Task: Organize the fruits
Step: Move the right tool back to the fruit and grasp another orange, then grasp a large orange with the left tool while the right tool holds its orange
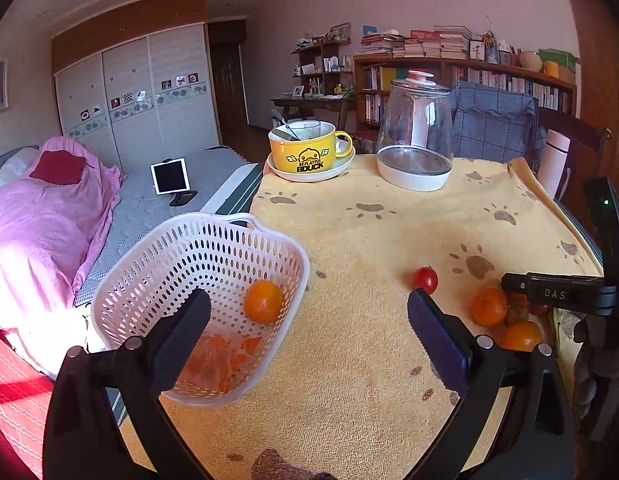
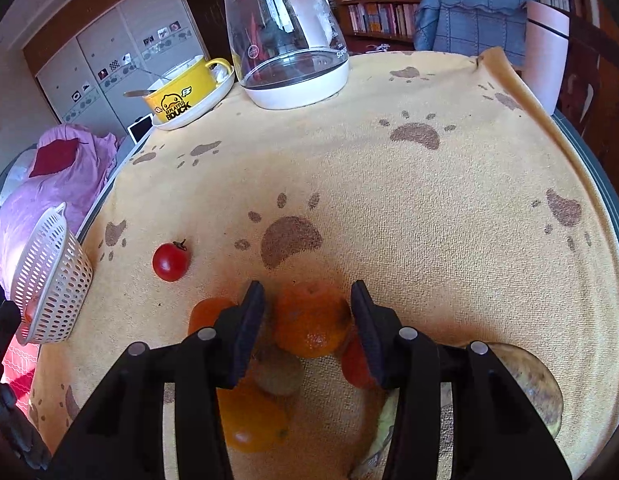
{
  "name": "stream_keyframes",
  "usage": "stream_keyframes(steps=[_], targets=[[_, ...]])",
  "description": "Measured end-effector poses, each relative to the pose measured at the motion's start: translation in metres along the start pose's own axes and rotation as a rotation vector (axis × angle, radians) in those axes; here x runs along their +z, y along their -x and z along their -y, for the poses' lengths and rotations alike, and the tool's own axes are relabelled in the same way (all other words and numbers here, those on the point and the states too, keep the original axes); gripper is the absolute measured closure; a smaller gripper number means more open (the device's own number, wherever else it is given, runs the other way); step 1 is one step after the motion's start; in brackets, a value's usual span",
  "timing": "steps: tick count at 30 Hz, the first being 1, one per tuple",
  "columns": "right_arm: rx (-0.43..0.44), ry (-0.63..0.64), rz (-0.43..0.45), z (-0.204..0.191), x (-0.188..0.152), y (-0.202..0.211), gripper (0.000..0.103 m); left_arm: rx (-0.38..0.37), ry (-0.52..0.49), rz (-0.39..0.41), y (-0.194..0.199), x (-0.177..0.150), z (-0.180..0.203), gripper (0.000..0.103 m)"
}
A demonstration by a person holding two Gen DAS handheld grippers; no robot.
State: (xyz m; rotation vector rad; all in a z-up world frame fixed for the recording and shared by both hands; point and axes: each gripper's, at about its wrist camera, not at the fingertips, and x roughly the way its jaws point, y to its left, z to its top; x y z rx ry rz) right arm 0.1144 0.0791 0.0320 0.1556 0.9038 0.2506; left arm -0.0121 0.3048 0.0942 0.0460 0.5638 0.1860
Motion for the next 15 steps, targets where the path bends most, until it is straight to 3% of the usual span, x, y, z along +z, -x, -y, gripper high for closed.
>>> stream_keyframes(steps=[8, 15], targets=[[0.042, 0.014, -0.010, 0.003, -0.002, 0.001, 0.057, -0.028, -0.008, -0.030, -0.005, -0.005, 0.010, 0.003], [0.026, 0.063, -0.010, -0.003, -0.003, -0.001, 0.059, -0.034, -0.019, -0.044, -0.009, -0.005, 0.019, 0.003]])
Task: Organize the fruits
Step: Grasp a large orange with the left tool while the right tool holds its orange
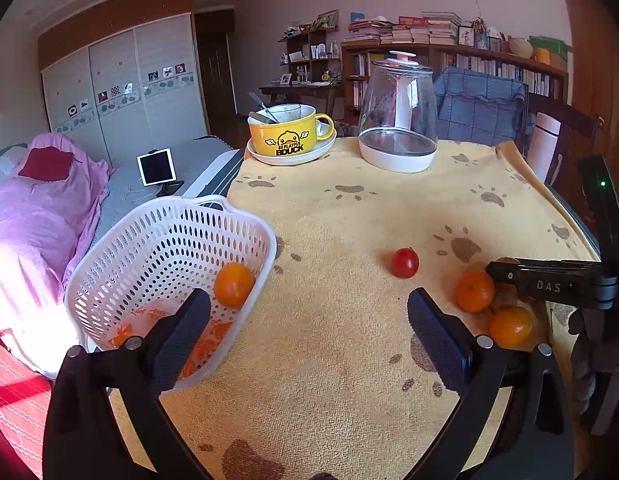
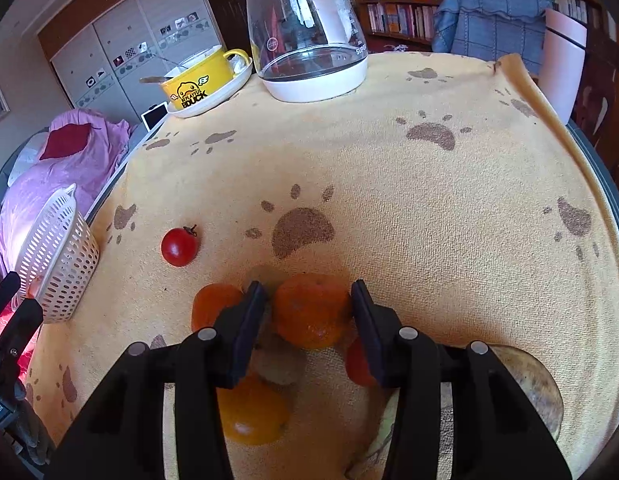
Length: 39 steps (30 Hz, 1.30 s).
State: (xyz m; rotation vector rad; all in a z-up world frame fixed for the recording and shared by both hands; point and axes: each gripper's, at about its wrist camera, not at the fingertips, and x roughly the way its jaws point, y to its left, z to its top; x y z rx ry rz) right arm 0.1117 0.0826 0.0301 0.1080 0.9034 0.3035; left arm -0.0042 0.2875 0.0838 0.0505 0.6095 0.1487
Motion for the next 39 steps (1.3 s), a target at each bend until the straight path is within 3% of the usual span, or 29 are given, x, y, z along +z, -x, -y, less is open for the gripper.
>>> stream_keyframes(steps=[10, 20, 32, 34, 39], targets=[[0.022, -0.019, 0.100, 0.007, 0.000, 0.035, 0.062, -0.036, -0.040, -0.004, -0.002, 0.002, 0.017, 0.003], [0.013, -0.097, 0.161, 0.039, -0.017, 0.063, 0.062, -0.202, -0.059, -0.068, -0.015, -0.007, 0.059, 0.003], [0.024, -0.146, 0.206, 0.054, -0.025, 0.069, 0.062, -0.333, -0.131, -0.176, -0.035, -0.019, 0.122, 0.021], [0.025, -0.149, 0.211, 0.054, -0.026, 0.069, 0.062, -0.335, -0.133, -0.192, -0.041, -0.021, 0.127, 0.029], [0.028, -0.142, 0.219, 0.052, -0.027, 0.069, 0.062, -0.350, -0.127, -0.214, -0.049, -0.021, 0.135, 0.031]])
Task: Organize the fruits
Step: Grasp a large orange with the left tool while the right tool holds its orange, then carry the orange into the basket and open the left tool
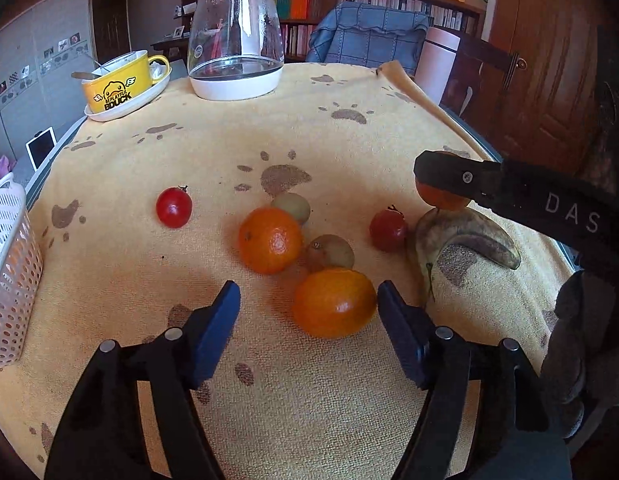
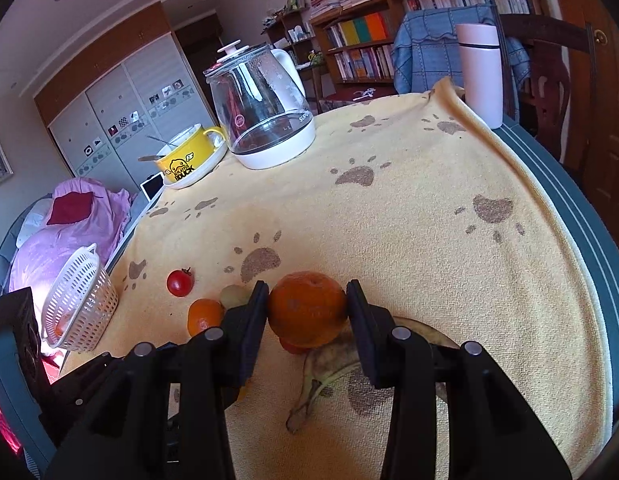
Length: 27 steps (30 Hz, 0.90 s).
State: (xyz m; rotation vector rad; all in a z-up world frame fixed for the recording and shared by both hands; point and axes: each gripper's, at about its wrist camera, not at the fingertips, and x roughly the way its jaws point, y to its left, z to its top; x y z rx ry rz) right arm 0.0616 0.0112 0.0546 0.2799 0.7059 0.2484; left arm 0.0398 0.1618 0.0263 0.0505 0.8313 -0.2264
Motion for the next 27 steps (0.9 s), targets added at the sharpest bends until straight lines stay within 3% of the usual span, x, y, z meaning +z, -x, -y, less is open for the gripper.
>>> stream_keyframes(steps=[6, 9, 16, 27], targets=[[0.001, 0.011, -0.007, -0.003, -0.003, -0.002, 0.062, -0.024, 0.025, -0.035, -0.011, -0.004, -0.004, 0.041], [-0.001, 0.013, -0.010, -0.003, -0.004, -0.004, 0.062, -0.046, 0.048, -0.025, -0.007, -0.004, -0.009, 0.057], [-0.008, 0.019, -0.003, -0.003, -0.004, -0.004, 0.062, -0.047, 0.069, -0.006, 0.003, -0.009, -0.015, 0.057], [-0.013, 0.022, -0.002, -0.003, -0.005, -0.004, 0.062, 0.053, 0.105, 0.076, 0.035, -0.006, -0.044, 0.057]])
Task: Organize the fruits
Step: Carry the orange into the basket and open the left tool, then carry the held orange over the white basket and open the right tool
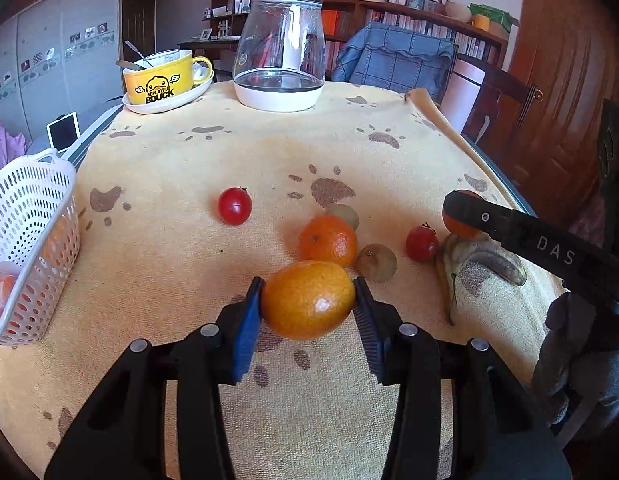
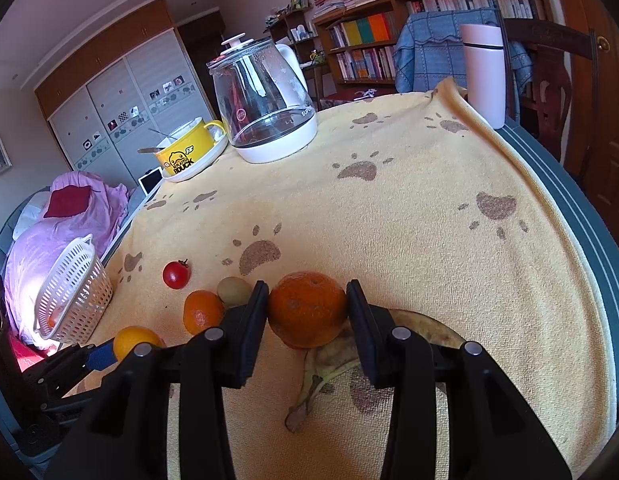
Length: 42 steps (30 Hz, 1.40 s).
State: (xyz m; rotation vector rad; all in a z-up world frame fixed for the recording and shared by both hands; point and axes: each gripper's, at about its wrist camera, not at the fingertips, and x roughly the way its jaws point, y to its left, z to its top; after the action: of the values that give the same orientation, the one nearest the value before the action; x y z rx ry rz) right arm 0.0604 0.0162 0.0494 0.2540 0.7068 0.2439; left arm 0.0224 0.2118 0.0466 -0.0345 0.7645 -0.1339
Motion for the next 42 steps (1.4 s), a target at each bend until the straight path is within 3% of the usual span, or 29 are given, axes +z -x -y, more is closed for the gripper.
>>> stream_keyframes(steps=[8, 18, 35, 39, 42], targets=[[-0.019, 0.012, -0.002, -0.002, -0.003, -0.003, 0.062, 0.107, 0.068, 0.088, 0.031, 0.014, -0.048, 0.057], [-0.038, 0.023, -0.008, -0.004, -0.005, -0.007, 0.062, 0.230, 0.168, 0.144, 0.058, 0.021, -0.115, 0.057], [-0.061, 0.038, -0.003, -0.008, -0.009, -0.010, 0.062, 0.340, 0.304, 0.199, 0.080, 0.018, -0.194, 0.057], [-0.064, 0.040, -0.001, -0.008, -0.009, -0.010, 0.062, 0.376, 0.349, 0.249, 0.089, 0.017, -0.207, 0.025], [-0.066, 0.042, 0.000, -0.008, -0.009, -0.010, 0.062, 0.384, 0.375, 0.260, 0.094, 0.015, -0.214, 0.025]])
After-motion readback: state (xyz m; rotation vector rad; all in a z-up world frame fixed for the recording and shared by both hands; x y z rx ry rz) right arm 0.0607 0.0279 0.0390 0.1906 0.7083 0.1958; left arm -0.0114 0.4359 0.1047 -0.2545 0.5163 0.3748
